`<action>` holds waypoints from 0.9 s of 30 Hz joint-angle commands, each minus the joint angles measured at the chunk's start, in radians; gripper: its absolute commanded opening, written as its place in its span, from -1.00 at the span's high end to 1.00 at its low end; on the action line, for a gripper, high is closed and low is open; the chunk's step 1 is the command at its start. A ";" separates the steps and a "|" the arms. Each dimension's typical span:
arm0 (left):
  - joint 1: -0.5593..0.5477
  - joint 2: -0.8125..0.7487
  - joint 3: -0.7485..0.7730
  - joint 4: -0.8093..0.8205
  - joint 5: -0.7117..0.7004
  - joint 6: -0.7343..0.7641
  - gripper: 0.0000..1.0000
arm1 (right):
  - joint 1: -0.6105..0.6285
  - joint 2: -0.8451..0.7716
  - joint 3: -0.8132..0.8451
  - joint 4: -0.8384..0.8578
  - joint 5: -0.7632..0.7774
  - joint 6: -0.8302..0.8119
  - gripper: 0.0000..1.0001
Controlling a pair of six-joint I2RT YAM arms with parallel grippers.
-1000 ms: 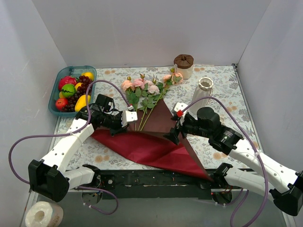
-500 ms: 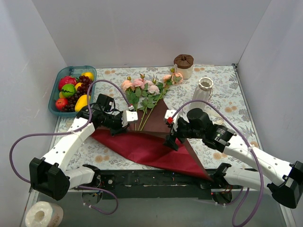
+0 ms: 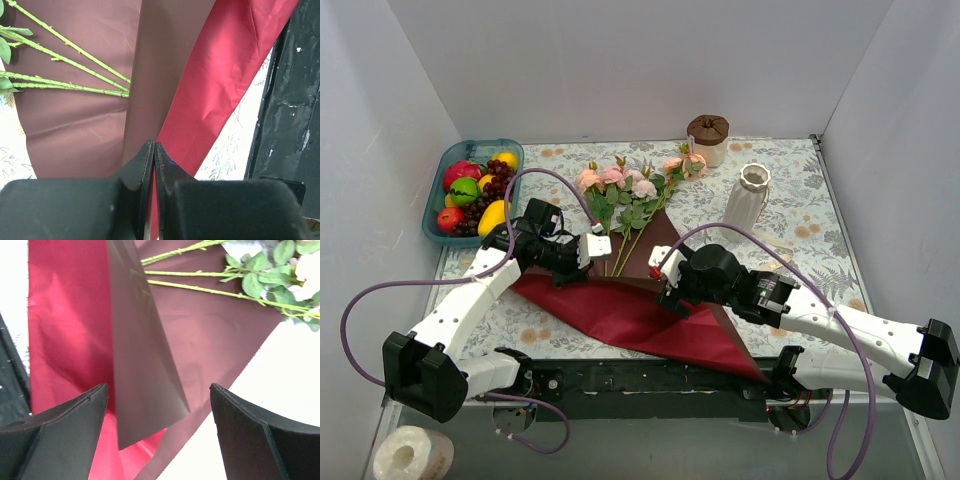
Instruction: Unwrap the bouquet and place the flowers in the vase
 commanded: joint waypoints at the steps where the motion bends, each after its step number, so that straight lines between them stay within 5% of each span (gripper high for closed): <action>1: -0.003 -0.014 0.036 -0.013 0.003 0.006 1.00 | 0.010 -0.002 0.050 0.079 0.126 -0.040 -0.66; 5: -0.001 -0.019 0.048 -0.023 0.006 0.007 1.00 | 0.010 0.021 0.054 0.086 0.139 -0.044 -0.21; 11: -0.003 -0.028 0.060 -0.026 0.002 0.003 1.00 | 0.010 0.031 0.047 0.085 0.084 -0.024 0.21; 15: -0.001 -0.030 0.056 0.005 -0.024 -0.019 0.99 | 0.010 0.031 0.060 0.065 0.047 -0.003 0.90; 17: -0.001 -0.025 0.062 0.042 -0.052 -0.086 0.52 | 0.012 0.031 0.077 0.048 0.040 0.012 0.97; 18: -0.003 -0.020 0.071 0.083 -0.091 -0.117 -0.29 | 0.010 0.031 0.088 0.037 0.034 0.018 0.97; 19: 0.000 -0.022 0.086 0.120 -0.110 -0.161 -0.49 | 0.010 0.033 0.117 0.016 0.026 0.029 0.97; 22: 0.075 -0.025 0.187 0.252 -0.046 -0.382 -0.96 | 0.013 0.031 0.192 -0.042 -0.018 0.049 0.97; 27: 0.142 0.053 0.345 0.341 -0.073 -0.607 -0.96 | 0.048 0.025 0.303 -0.113 -0.190 0.138 0.97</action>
